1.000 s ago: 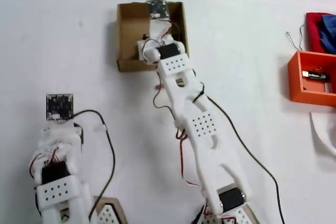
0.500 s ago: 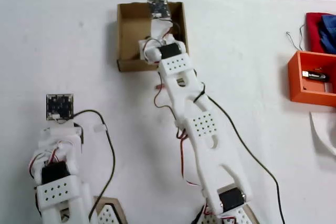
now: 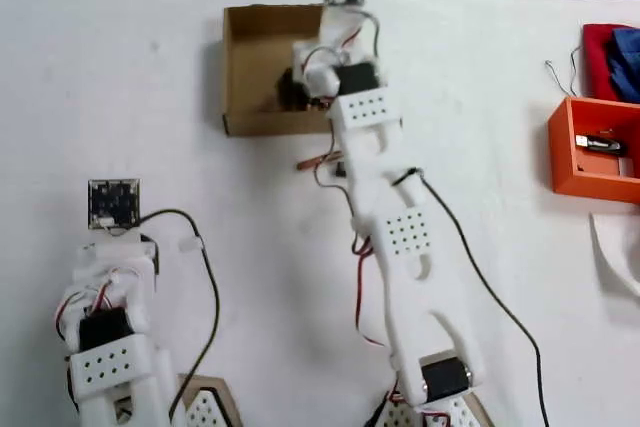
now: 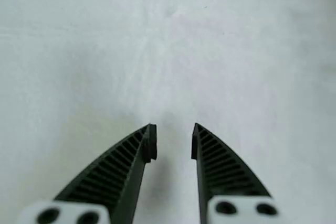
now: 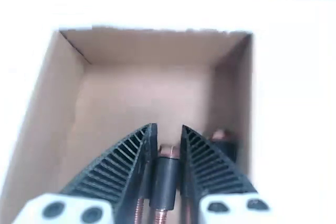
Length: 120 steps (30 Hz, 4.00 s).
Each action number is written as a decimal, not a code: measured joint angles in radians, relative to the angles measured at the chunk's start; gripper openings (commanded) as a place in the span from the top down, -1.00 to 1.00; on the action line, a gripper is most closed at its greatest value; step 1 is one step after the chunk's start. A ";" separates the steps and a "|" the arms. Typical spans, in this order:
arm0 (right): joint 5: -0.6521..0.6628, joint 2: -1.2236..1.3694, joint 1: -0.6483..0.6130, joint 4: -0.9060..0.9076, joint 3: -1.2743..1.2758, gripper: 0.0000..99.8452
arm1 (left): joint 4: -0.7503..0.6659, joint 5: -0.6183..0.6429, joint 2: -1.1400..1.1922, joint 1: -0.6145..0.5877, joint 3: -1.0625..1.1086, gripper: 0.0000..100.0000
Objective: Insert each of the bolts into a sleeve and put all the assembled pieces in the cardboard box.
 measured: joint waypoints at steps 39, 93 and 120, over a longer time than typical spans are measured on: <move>0.595 -1.092 -0.058 0.423 1.375 0.88 | -0.002 0.000 0.000 0.041 0.003 0.73; 1.120 -0.770 0.041 0.180 1.412 0.96 | -0.002 0.000 0.000 0.041 0.003 0.73; 1.120 -0.680 0.040 -0.002 1.412 0.69 | -0.002 0.000 0.000 0.041 0.003 0.73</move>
